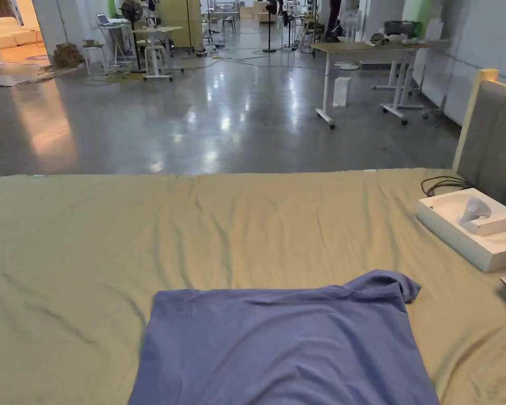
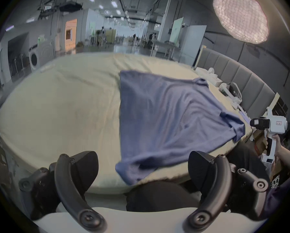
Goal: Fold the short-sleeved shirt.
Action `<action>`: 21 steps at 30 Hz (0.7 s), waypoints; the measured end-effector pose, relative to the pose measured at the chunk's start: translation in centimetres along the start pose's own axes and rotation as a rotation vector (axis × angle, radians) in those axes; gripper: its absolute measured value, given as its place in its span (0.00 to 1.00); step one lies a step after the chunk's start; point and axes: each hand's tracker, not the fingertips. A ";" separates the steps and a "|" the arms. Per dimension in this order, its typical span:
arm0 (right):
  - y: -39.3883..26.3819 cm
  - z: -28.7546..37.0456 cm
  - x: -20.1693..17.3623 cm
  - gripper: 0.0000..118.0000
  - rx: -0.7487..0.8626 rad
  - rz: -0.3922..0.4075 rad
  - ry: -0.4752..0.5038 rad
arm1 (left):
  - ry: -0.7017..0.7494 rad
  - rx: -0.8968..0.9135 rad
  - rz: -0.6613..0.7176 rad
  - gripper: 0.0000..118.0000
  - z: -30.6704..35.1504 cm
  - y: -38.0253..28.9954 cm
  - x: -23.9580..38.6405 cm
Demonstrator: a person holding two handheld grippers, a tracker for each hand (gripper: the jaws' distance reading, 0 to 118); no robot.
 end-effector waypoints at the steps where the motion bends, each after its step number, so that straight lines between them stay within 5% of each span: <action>1: 0.6 1.0 -0.3 0.93 0.064 -0.014 -0.002 | 0.009 0.045 -0.027 0.94 1.2 1.3 0.7; 8: 6.5 9.9 -7.2 0.94 0.476 0.104 -0.062 | 0.091 0.465 -0.004 0.94 11.5 9.7 9.0; 14: 8.3 14.4 -12.6 0.93 0.550 0.140 -0.065 | 0.167 0.618 -0.118 0.90 15.8 10.1 12.0; 16: 8.2 14.8 -13.2 0.82 0.556 0.164 -0.058 | 0.190 0.606 -0.141 0.64 16.2 9.9 12.4; 17: 8.2 14.8 -13.4 0.82 0.553 0.185 -0.059 | 0.193 0.603 -0.149 0.64 16.1 9.8 12.4; 19: 7.9 14.8 -13.8 0.73 0.548 0.225 -0.079 | 0.200 0.578 -0.163 0.48 16.0 9.5 12.6; 21: 7.7 14.4 -14.2 0.44 0.540 0.246 -0.099 | 0.169 0.560 -0.169 0.29 15.8 9.2 12.5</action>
